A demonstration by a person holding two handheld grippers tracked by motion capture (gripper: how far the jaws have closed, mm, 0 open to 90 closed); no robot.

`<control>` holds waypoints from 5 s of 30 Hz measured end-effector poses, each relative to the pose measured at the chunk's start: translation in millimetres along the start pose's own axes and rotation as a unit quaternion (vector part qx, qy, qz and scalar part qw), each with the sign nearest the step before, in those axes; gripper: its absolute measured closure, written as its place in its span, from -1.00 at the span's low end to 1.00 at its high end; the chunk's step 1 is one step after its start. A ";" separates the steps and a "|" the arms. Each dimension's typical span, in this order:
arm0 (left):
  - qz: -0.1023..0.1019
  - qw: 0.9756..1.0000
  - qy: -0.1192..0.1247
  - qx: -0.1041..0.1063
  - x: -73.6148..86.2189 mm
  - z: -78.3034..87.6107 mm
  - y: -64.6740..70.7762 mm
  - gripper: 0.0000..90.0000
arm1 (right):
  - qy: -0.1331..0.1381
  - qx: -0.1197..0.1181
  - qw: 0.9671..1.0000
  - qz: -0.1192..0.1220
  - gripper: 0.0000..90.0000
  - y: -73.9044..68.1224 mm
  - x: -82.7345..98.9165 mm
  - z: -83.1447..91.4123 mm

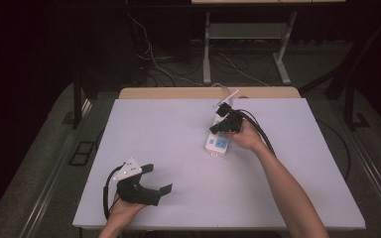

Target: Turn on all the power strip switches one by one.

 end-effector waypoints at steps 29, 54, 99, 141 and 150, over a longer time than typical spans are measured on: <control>0.001 1.000 0.003 -0.001 -0.5 1.3 -1.5 -1.00 | 0.014 0.008 1.000 -0.025 1.00 31.5 -12.8 26.7; 0.003 1.000 0.003 -0.001 -0.6 0.8 -2.9 -1.00 | 0.020 -0.001 0.999 -0.051 1.00 56.1 -12.6 14.1; 0.001 1.000 0.001 0.000 -0.4 0.7 -2.8 -1.00 | 0.014 -0.009 0.998 -0.054 1.00 51.0 -8.5 -10.1; 0.000 1.000 -0.007 -0.003 0.5 -2.2 -5.3 -1.00 | 0.031 0.000 0.997 -0.069 1.00 48.4 -3.8 -10.1; 0.002 1.000 -0.004 -0.005 0.4 -0.9 -5.2 -1.00 | 0.039 -0.009 0.997 -0.065 1.00 44.6 -5.1 -5.8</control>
Point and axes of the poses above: each handheld gripper's, and its own axes: z roughly backward along the jaws, x roughly out of its underside, y roughly to its right, the point moved 3 cm from there along -z, roughly forward along the jaws, and after that the axes turned 13 degrees about x, right-handed, at the moved point
